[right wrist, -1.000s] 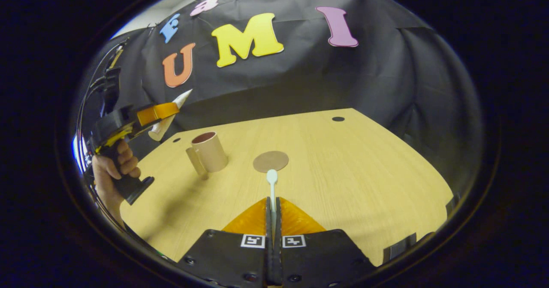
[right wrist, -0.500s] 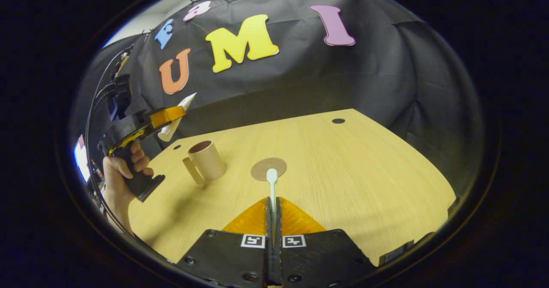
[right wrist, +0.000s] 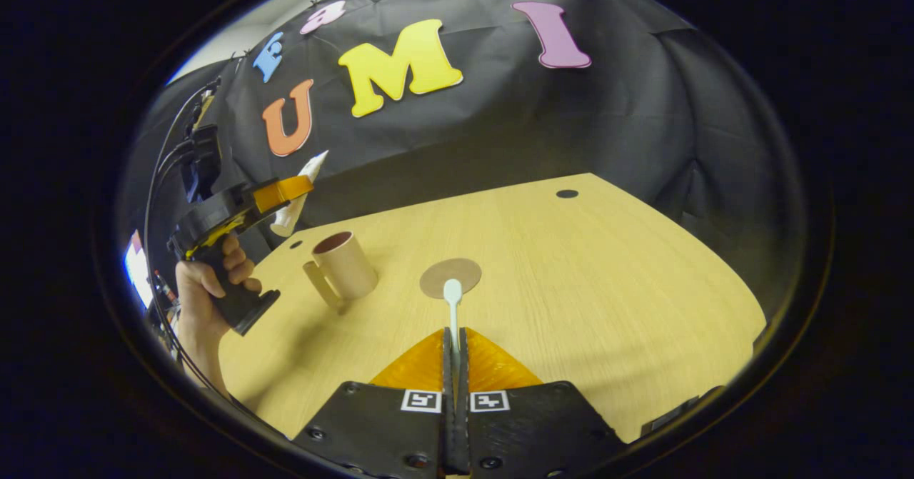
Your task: Put the toothbrush and toothpaste on the desktop into the cup, then pick up the cup and place it on the coaster on the desktop.
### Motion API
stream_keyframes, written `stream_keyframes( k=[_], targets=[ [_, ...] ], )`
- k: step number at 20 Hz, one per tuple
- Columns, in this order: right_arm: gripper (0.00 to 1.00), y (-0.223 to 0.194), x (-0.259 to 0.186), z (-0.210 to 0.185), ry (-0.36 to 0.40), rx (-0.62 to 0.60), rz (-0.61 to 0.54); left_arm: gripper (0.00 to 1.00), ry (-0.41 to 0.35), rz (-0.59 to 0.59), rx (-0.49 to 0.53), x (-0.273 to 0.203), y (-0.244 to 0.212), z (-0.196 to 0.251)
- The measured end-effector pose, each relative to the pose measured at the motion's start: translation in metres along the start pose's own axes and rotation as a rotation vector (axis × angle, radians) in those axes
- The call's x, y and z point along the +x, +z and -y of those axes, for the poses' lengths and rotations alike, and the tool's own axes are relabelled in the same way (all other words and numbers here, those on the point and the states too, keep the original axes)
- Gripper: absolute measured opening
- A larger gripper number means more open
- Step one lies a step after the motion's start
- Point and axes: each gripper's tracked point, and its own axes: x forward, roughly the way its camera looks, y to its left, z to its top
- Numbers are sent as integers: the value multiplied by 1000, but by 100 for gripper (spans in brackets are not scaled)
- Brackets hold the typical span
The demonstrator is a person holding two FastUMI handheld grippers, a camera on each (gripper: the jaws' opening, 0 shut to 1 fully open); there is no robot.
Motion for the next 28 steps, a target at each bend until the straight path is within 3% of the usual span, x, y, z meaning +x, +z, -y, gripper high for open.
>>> stream_keyframes(
  k=[9,10,11,14,15,18,19,20,25,28],
  targets=[
    [0,0,3,-4,9,6,-7,41,-4,9,11,1,4,-2],
    [0,-1,2,-4,10,6,-8,46,-2,9,11,2,3,-3],
    [0,-1,1,-3,10,7,-8,41,1,5,11,2,2,-5],
    [0,-1,2,-3,6,6,-9,42,6,-5,3,2,-3,-7],
    [0,-1,2,-3,5,7,-10,47,4,-7,-1,2,-3,-7],
    [0,-2,2,-3,5,8,-13,43,2,-16,0,2,-6,-5],
    [0,-1,3,-3,7,9,-14,47,2,-4,3,2,-1,-6],
    [0,-2,2,-3,7,8,-13,42,1,14,9,1,6,-5],
    [0,-1,3,-4,18,5,-8,40,9,22,-2,0,10,-6],
    [0,2,2,-10,51,-8,3,51,6,-7,-18,-10,2,-10]
  ],
)
